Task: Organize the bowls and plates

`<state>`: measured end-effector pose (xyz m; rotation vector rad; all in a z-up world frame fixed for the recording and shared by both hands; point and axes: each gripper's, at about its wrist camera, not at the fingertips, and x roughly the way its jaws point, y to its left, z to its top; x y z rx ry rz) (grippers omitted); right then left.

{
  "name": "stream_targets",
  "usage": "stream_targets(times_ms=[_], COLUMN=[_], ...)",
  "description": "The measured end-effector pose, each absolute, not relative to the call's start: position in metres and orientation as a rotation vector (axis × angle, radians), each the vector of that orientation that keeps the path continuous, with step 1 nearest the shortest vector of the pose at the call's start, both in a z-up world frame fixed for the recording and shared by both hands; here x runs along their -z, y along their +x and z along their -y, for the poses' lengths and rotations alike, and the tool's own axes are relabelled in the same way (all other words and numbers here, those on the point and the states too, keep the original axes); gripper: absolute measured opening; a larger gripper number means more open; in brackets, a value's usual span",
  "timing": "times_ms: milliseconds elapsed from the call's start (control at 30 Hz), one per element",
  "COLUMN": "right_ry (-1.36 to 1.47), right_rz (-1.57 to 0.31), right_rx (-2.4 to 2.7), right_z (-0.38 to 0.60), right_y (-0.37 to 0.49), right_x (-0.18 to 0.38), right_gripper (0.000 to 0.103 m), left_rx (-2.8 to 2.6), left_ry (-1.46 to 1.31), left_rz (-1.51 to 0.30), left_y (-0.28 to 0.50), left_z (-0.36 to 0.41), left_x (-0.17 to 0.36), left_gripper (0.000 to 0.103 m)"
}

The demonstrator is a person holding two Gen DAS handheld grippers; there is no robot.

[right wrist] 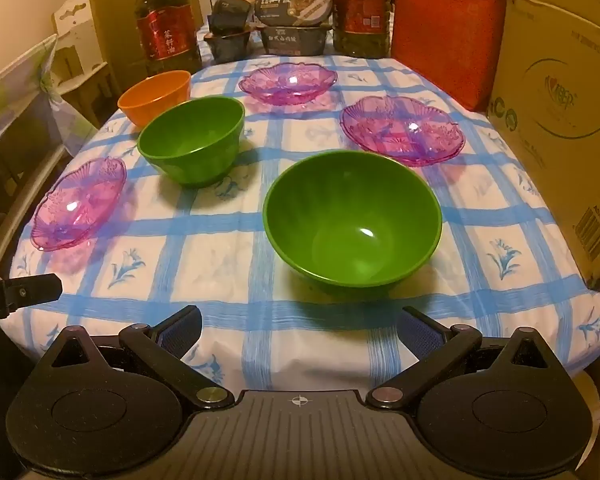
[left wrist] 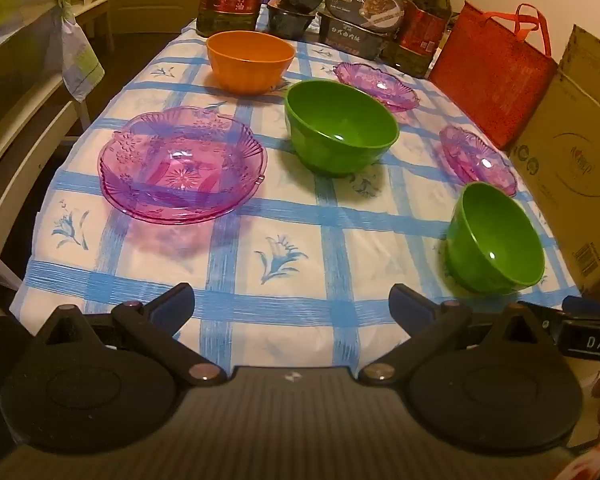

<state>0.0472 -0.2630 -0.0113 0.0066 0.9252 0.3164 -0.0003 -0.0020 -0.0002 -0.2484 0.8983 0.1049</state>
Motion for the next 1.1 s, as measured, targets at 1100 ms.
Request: stream_targets(times_ms=[1100], right_ry=[0.033], right_rz=[-0.913], right_rx=[-0.319], right_z=[0.266], right_y=[0.046], right_x=[0.002], right_gripper=[0.103], left_rx=[-0.036], left_ry=[-0.228], left_rz=[-0.889], left_y=[0.002], left_z=[0.020], left_x=[-0.003], left_gripper=[0.102])
